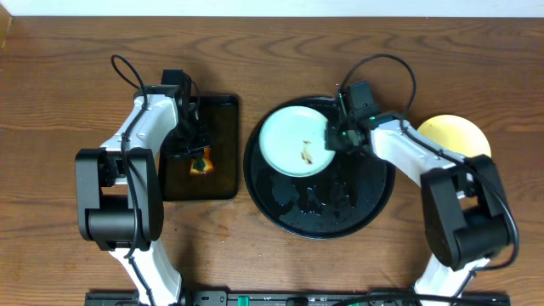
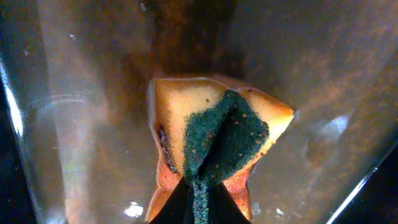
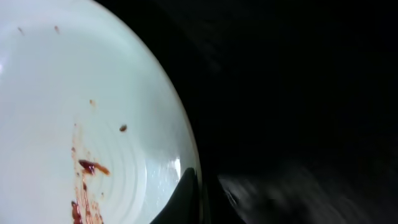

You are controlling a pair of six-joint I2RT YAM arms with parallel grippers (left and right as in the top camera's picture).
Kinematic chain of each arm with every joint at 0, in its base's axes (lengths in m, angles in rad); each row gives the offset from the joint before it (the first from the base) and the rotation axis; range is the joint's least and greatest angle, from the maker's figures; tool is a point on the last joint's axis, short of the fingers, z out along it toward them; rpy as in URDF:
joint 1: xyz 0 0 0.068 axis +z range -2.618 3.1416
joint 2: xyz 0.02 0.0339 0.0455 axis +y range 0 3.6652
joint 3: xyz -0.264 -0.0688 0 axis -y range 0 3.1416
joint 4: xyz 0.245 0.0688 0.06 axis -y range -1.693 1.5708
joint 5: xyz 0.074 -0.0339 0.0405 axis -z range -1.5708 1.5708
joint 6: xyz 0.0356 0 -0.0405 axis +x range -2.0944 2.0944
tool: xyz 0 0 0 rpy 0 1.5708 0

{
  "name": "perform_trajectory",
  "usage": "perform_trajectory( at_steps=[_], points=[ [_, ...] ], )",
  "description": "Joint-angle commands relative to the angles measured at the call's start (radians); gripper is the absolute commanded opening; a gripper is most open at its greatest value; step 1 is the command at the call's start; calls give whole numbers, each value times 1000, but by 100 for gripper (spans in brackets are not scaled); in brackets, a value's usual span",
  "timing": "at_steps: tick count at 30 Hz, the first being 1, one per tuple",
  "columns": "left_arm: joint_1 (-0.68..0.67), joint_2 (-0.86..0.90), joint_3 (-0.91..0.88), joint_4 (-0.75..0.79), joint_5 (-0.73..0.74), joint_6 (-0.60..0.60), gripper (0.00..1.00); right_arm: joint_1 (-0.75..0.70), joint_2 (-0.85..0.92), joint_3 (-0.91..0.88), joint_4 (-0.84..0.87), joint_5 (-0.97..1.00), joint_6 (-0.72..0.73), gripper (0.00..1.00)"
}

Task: Clean dirty plates on tray and stack at the side
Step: 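Move the right gripper to the last pale green plate and grip its rim, then lift the sponge from the black tray with the left gripper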

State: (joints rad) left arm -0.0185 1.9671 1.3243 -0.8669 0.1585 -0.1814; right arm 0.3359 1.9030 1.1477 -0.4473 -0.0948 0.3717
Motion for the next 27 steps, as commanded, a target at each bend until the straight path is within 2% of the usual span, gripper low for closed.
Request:
perform_trajectory(
  at_steps=[1,7,15,18,23,27],
  points=[
    [-1,-7,3,-8,18,15,8,-19,-86,-8,-107,132,-6,1],
    [-1,-7,2,-8,18,15,8,-18,-111,-13,-292,136,-6,1],
    [-1,-7,3,15,20,6,8,-12,-109,-73,-285,151,-6,1],
    [-1,-23,19,-14,121,53,7,-12,-109,-78,-282,151,-6,1],
    [-1,-124,24,-18,140,58,7,-12,-109,-78,-278,151,-6,1],
    [-1,-240,24,12,79,57,7,-12,-109,-78,-278,151,-6,1]
  ],
)
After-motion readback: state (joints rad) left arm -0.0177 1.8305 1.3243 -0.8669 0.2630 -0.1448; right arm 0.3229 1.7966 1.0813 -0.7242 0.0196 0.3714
